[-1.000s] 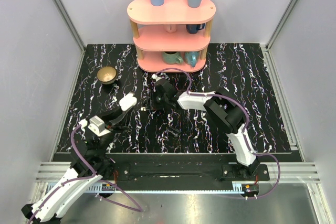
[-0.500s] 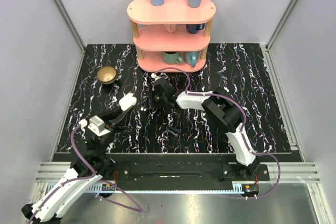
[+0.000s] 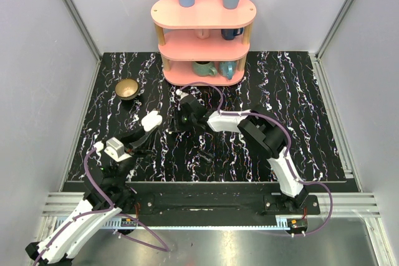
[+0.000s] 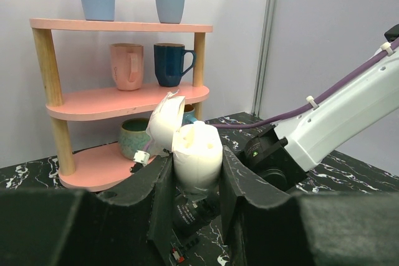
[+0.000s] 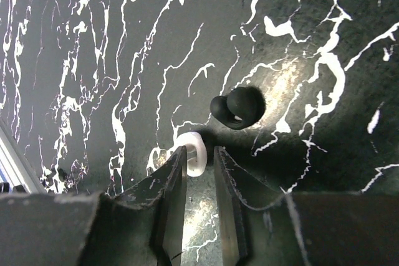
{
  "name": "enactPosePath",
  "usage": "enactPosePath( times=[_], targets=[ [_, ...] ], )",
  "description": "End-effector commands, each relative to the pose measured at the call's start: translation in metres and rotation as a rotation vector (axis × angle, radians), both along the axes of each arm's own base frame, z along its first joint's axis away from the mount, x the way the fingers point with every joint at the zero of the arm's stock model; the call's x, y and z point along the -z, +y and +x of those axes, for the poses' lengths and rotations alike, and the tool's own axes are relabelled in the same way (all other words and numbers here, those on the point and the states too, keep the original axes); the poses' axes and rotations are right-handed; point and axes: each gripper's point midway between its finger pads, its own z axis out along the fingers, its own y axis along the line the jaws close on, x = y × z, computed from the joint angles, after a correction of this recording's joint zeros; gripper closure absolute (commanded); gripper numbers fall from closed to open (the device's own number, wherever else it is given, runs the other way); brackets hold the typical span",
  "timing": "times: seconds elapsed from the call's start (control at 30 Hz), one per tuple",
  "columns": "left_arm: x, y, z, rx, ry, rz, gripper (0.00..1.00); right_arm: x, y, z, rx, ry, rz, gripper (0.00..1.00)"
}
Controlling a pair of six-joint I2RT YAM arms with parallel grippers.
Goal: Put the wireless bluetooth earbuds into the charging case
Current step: Pick up the right earbud from the center of the board, then insert the right earbud into the right side groove of the charging case.
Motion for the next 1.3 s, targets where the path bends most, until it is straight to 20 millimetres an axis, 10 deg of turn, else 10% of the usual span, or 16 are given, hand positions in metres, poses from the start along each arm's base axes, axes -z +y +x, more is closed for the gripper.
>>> enactPosePath(
  times=[0.0,0.43,0.87,1.27],
  targets=[
    [-0.020,0.008,-0.006,-0.010,-0.053,-0.048,1.00,0.054,-0.020,-0.023,-0.016,0.053,-0.147,0.68],
    [-0.019,0.009,-0.006,-0.016,-0.049,-0.047,1.00,0.032,-0.013,-0.026,-0.056,-0.007,-0.080,0.90],
    [-0.023,0.004,-0.011,0.018,-0.071,-0.040,1.00,-0.112,-0.051,-0.044,-0.140,-0.374,0.079,1.00],
    [-0.028,-0.039,-0.034,0.267,-0.098,0.067,1.00,-0.245,-0.125,-0.113,-0.396,-0.830,0.135,1.00]
  ],
)
